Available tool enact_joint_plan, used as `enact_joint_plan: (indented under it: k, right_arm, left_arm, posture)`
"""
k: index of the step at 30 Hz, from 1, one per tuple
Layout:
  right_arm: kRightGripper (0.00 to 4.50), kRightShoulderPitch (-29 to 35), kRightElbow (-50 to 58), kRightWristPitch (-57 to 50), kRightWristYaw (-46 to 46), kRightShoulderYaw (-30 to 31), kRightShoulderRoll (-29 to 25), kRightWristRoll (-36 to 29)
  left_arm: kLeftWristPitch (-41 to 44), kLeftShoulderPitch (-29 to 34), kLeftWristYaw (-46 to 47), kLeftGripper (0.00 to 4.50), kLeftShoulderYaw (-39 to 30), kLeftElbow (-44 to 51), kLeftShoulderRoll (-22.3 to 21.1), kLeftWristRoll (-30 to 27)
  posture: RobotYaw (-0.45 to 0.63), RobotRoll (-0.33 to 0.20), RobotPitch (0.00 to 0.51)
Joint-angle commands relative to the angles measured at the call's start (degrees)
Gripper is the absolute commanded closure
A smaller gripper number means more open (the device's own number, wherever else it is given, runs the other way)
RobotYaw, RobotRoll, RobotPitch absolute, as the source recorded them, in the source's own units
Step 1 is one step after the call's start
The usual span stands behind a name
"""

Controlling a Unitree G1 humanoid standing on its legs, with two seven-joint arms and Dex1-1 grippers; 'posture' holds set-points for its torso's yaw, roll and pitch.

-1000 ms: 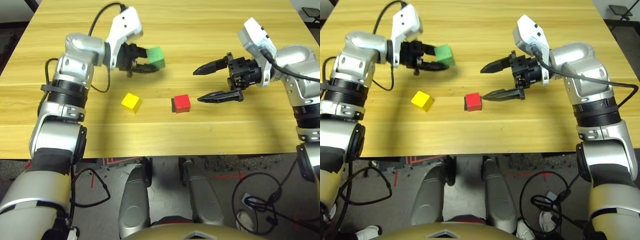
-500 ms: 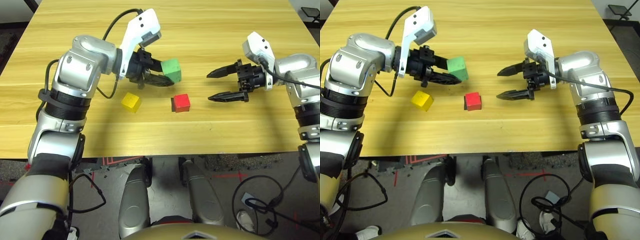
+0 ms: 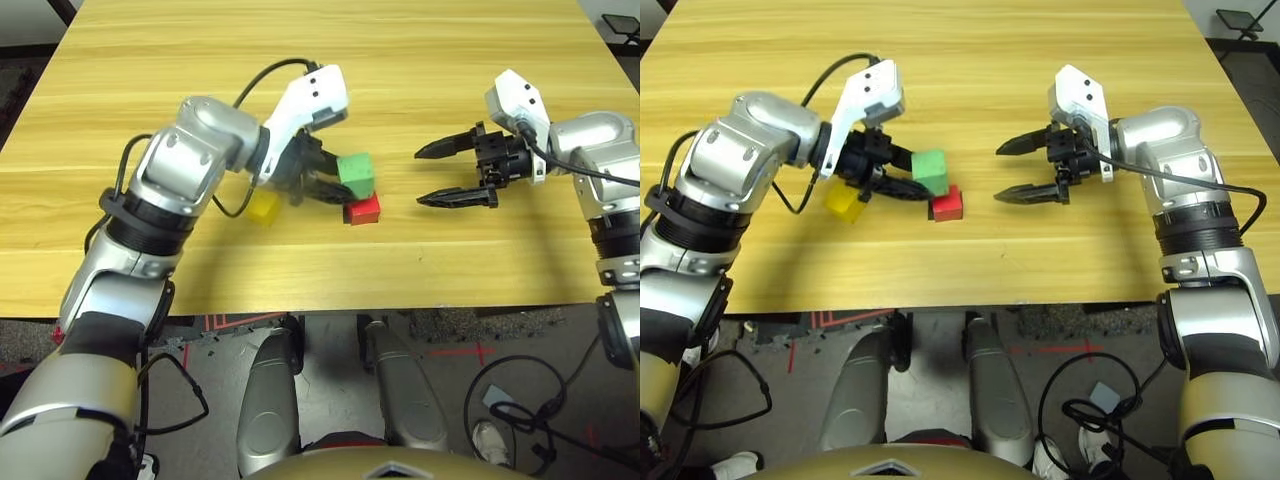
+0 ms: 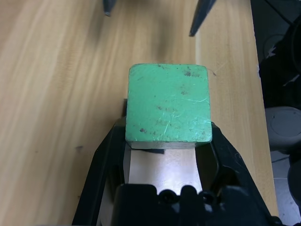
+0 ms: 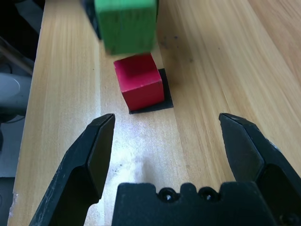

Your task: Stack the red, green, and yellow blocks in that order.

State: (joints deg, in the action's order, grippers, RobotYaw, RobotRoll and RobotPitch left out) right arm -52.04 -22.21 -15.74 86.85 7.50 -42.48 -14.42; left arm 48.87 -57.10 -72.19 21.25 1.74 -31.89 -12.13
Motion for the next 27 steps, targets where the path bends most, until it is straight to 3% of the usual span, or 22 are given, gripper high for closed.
enact_joint_plan:
  k: [1,27]
  right_arm:
    - [0.0,1.3,2.0,-0.8,0.1,-0.9,-0.8,-0.8]
    - [0.0,3.0,4.8,-2.5,-1.0,-1.6,-1.3,-1.7]
  left_arm:
    - [0.4,0.7,0.6,2.41,1.0,2.8,0.5,-1.1]
    - [-2.3,0.7,3.4,2.41,2.3,-0.6,2.3,0.2]
  posture:
    - [-0.1,-0.068,0.296]
    - [-0.12,-0.061,0.307]
